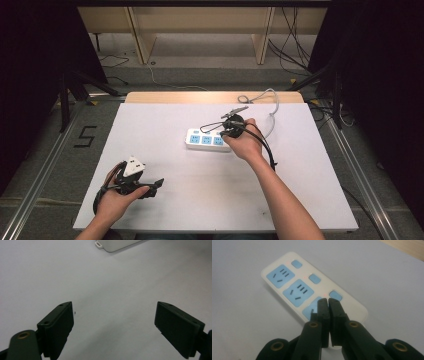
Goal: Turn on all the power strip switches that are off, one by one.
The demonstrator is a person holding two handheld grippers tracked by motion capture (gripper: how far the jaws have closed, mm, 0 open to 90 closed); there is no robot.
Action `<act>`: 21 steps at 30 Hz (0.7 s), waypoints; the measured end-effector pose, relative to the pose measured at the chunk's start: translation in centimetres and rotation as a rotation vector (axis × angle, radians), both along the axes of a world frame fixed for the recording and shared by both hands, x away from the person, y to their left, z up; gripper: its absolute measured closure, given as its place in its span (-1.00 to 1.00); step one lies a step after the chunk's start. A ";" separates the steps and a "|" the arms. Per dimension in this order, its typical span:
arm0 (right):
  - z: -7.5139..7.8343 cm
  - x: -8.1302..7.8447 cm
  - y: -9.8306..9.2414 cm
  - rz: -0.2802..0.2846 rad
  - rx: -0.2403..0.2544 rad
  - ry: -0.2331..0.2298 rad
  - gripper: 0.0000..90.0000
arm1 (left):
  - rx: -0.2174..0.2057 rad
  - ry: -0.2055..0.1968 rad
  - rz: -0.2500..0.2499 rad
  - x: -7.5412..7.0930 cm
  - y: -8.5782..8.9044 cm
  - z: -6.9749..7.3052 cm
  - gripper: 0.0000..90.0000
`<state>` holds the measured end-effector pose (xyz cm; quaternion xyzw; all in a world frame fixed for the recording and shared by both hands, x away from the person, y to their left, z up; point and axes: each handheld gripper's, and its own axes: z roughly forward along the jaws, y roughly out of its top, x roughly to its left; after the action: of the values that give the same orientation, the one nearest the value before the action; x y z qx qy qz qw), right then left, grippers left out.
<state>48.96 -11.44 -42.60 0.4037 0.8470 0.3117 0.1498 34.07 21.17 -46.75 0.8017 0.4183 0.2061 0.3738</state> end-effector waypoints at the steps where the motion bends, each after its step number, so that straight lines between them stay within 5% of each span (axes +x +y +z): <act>1: 0.0 -0.2 -0.1 0.002 -0.001 -0.002 0.96 | 0.004 0.001 -0.002 0.0 0.0 0.0 -0.65; 9: 0.1 -1.3 -1.4 -0.001 0.019 -0.006 0.87 | -0.003 0.002 0.003 0.0 0.0 0.0 -0.65; 21: -0.2 -4.1 -4.8 -0.027 0.078 -0.039 0.48 | 0.001 0.007 0.006 0.1 0.0 -0.1 -0.65</act>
<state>44.87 -16.26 -42.77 0.4144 0.8257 0.3501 0.1545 34.17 21.21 -46.86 0.8014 0.4219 0.2049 0.3711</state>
